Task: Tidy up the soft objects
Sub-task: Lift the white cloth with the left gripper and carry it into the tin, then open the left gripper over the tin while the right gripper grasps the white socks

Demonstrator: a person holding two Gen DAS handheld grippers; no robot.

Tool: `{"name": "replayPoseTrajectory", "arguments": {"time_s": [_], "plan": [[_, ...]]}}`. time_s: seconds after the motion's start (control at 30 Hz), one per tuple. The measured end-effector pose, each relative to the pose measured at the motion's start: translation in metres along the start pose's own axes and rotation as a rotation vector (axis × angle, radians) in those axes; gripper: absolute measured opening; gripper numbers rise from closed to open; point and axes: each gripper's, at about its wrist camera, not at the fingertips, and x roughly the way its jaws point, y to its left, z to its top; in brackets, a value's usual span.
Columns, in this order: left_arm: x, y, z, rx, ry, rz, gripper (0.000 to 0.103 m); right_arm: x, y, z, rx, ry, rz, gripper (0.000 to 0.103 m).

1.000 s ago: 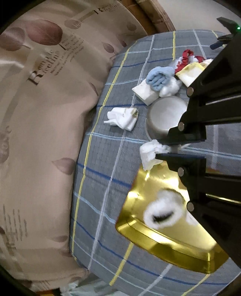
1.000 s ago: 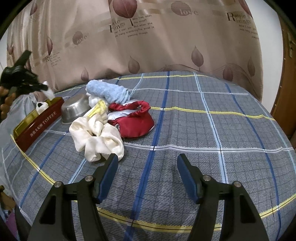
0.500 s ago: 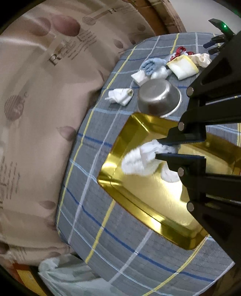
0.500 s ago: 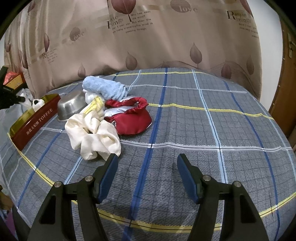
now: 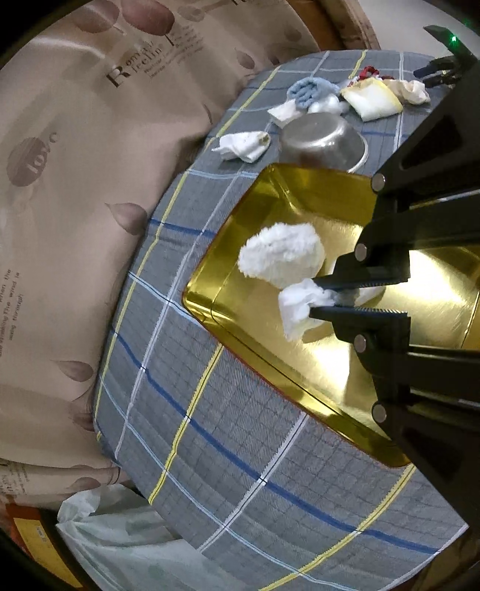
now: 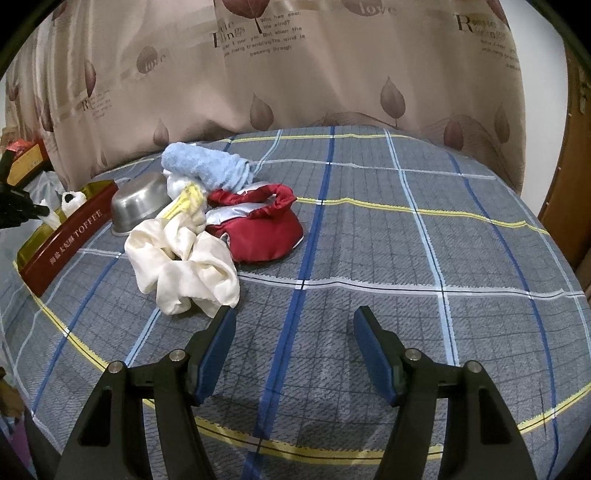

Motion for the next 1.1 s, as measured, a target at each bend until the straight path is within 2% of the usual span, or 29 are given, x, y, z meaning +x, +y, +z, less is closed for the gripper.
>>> {"name": "replayPoseTrajectory", "arguments": {"time_s": [0.33, 0.4, 0.5, 0.6, 0.7, 0.73, 0.77, 0.83, 0.9, 0.97, 1.03, 1.1], "plan": [[0.025, 0.008, 0.015, -0.017, 0.014, -0.034, 0.010, 0.005, 0.008, 0.006, -0.029, 0.029, -0.055, 0.064], [0.029, 0.005, 0.017, -0.007, 0.012, -0.040, 0.011, 0.002, 0.014, 0.024, -0.019, 0.017, -0.028, 0.064], [0.036, 0.000, 0.018, 0.025, 0.014, -0.034, 0.011, -0.010, 0.039, 0.078, -0.034, -0.048, 0.070, 0.065], [0.043, 0.002, 0.022, 0.018, 0.021, -0.055, 0.011, -0.004, 0.081, 0.144, -0.076, -0.043, 0.185, 0.077], [0.047, 0.004, 0.027, 0.004, 0.023, -0.077, 0.012, 0.033, 0.119, 0.202, -0.059, 0.036, 0.307, 0.081], [0.048, 0.005, 0.029, 0.000, 0.024, -0.077, 0.012, 0.045, 0.127, 0.211, -0.053, 0.060, 0.315, 0.084], [0.049, 0.006, 0.032, -0.003, 0.022, -0.078, 0.014, 0.070, 0.139, 0.227, -0.039, 0.120, 0.321, 0.084], [0.050, 0.005, 0.035, 0.004, 0.019, -0.065, 0.022, 0.099, 0.150, 0.240, -0.015, 0.179, 0.293, 0.084], [0.049, 0.006, 0.038, 0.005, 0.019, -0.044, 0.038, 0.129, 0.161, 0.249, 0.007, 0.222, 0.290, 0.084], [0.046, 0.008, 0.040, 0.004, 0.014, -0.025, 0.043, 0.155, 0.172, 0.254, -0.001, 0.262, 0.240, 0.084], [0.042, 0.009, 0.042, 0.009, 0.003, -0.014, 0.044, 0.175, 0.178, 0.255, 0.011, 0.294, 0.234, 0.084], [0.037, 0.007, 0.043, 0.026, -0.004, -0.010, 0.045, 0.197, 0.182, 0.257, 0.027, 0.330, 0.188, 0.084]]}}
